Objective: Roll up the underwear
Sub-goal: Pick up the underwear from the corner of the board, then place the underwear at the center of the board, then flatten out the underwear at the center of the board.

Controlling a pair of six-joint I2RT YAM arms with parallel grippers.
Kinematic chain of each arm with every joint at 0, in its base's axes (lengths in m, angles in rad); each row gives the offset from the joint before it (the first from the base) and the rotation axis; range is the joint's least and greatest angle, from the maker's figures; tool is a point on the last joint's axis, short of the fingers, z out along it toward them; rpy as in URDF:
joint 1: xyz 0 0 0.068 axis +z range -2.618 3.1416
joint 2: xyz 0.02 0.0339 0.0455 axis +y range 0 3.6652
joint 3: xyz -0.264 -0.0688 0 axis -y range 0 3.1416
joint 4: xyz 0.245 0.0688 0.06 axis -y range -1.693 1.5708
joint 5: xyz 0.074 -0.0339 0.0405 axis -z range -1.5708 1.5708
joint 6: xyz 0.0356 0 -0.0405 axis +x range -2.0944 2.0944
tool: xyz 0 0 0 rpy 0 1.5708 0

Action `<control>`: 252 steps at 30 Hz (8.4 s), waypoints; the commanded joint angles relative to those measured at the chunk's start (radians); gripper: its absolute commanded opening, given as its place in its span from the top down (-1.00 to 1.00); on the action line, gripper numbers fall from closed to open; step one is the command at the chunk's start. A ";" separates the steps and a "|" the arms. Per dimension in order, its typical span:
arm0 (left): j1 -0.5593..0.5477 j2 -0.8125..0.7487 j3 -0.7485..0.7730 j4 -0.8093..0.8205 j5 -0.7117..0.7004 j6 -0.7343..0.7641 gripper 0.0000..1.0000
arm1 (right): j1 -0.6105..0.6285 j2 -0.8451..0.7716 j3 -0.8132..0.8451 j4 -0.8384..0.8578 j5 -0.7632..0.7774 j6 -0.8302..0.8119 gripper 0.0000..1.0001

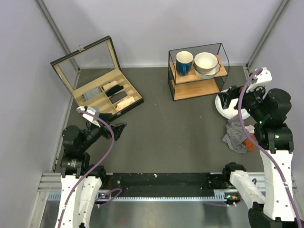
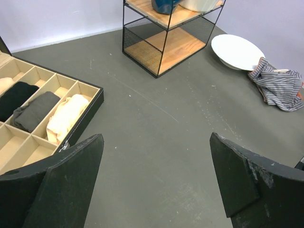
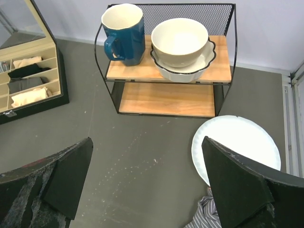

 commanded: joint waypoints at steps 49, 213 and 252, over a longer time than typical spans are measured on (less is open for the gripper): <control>-0.044 0.090 -0.028 0.072 0.011 -0.051 -0.98 | -0.308 0.857 0.059 -0.192 0.097 -0.654 -0.18; 0.022 0.206 -0.005 0.059 0.082 -0.020 -0.98 | 0.741 1.078 0.366 -0.411 0.073 -0.635 1.00; 0.048 0.191 0.013 0.027 0.039 0.004 -0.98 | 0.735 1.307 0.929 -0.384 0.070 -0.520 0.07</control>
